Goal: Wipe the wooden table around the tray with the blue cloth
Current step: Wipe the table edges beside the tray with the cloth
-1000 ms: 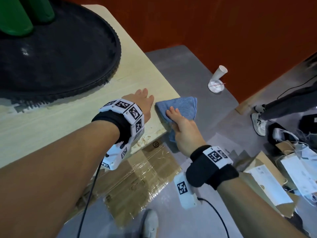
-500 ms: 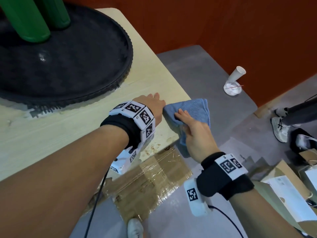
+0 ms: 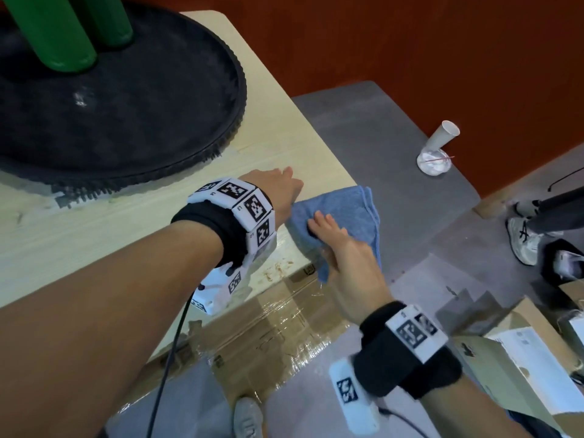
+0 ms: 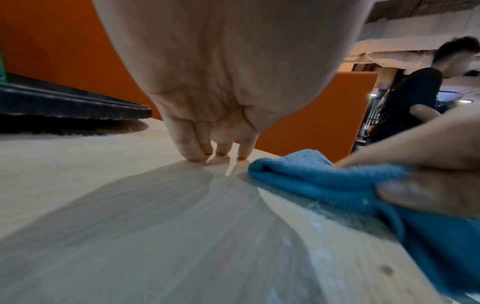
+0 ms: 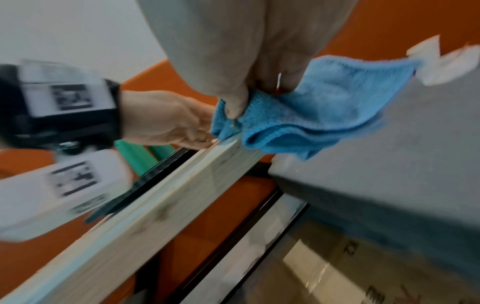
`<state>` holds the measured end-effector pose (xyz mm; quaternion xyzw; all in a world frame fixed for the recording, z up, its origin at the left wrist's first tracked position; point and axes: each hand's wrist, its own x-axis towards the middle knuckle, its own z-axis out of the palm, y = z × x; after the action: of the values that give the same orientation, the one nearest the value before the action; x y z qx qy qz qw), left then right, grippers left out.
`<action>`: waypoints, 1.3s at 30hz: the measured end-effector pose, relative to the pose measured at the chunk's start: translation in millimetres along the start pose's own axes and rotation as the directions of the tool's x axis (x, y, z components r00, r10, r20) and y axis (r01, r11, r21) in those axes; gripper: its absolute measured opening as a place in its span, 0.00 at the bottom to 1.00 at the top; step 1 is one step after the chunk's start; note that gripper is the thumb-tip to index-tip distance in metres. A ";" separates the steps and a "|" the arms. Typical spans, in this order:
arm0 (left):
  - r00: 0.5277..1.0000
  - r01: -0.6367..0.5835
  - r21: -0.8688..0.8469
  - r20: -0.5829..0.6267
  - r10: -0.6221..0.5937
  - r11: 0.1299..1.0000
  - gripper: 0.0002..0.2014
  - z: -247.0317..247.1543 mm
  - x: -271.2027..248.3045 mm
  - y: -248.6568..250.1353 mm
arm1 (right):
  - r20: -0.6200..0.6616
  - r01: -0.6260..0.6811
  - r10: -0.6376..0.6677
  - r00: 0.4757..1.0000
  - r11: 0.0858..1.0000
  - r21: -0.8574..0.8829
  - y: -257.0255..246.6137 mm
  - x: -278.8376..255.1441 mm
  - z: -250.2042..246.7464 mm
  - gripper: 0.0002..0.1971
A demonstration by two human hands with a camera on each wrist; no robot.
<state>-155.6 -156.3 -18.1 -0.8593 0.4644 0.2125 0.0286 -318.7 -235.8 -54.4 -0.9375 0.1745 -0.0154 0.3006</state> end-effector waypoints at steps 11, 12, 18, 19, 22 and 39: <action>1.000 -0.004 -0.116 0.019 0.007 0.993 0.27 -0.9 -37.2 -14.4 | 0.003 -0.020 0.020 1.000 0.998 0.061 1.0 3.0 -0.8 0.25; 0.999 0.007 -0.140 0.034 -0.002 0.990 0.26 -0.9 -39.4 -15.8 | -0.018 -0.041 0.042 0.999 0.997 0.067 3.4 8.3 -3.9 0.24; 0.999 0.032 -0.164 0.025 -0.028 0.986 0.20 4.4 -53.0 -22.0 | -0.042 -0.058 0.062 0.997 0.994 0.094 -22.7 -17.5 25.1 0.25; 0.999 0.032 -0.161 0.032 -0.027 0.987 0.19 6.4 -54.7 -23.7 | -0.010 -0.047 0.048 0.999 0.993 0.108 -25.6 -24.8 28.5 0.25; 0.999 0.036 -0.141 0.028 -0.032 0.989 0.18 10.5 -59.3 -29.4 | 0.006 -0.033 0.033 0.999 0.995 0.095 -20.2 -18.9 20.5 0.25; 1.000 0.030 -0.181 0.000 -0.030 0.983 0.16 24.8 -60.2 -45.4 | -0.070 -0.121 0.133 0.989 0.981 0.148 -23.8 -1.0 13.0 0.22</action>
<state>-156.0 -77.2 -23.8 -0.8656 0.4302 0.2522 -0.0469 -310.3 -210.1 -51.4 -0.8990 0.2442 -0.0459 0.3606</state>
